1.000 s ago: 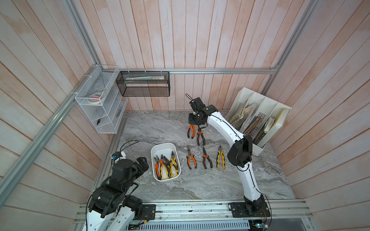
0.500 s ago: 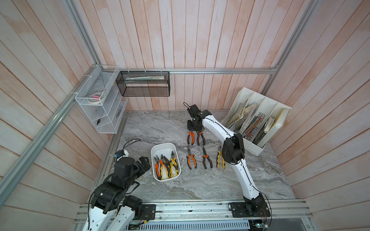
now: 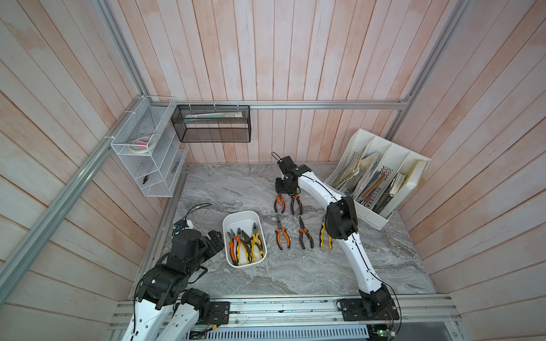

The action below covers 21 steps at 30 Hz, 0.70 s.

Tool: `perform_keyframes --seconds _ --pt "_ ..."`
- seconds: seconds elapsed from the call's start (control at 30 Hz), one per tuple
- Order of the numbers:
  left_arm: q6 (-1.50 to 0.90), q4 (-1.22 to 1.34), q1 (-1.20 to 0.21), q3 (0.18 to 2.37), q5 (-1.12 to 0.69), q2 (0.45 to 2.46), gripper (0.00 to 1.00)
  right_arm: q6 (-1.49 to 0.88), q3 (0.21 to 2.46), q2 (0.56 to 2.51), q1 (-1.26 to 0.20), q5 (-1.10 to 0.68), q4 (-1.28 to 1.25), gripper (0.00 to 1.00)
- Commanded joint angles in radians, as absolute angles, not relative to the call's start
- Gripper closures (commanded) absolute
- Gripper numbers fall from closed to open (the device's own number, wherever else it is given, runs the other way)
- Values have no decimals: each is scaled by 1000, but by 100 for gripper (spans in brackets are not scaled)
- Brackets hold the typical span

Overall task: Take the pliers out of the storage box
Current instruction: Place the pliers at the center of the board.

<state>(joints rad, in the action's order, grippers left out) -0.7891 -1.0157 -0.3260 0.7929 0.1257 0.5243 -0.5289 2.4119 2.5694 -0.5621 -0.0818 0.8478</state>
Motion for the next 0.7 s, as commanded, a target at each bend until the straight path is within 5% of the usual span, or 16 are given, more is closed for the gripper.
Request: perform_keyframes --seconds 0.0,0.23,0.67 --pt "-769 -995 -318 776 108 526 0 -533 2450 2564 -561 -140 814 49" --pt "-763 -991 -311 775 100 524 0 -502 2439 2490 -564 -153 849 39" --pt "-746 -979 -288 773 74 528 0 -457 2317 2367 -645 -129 880 47"
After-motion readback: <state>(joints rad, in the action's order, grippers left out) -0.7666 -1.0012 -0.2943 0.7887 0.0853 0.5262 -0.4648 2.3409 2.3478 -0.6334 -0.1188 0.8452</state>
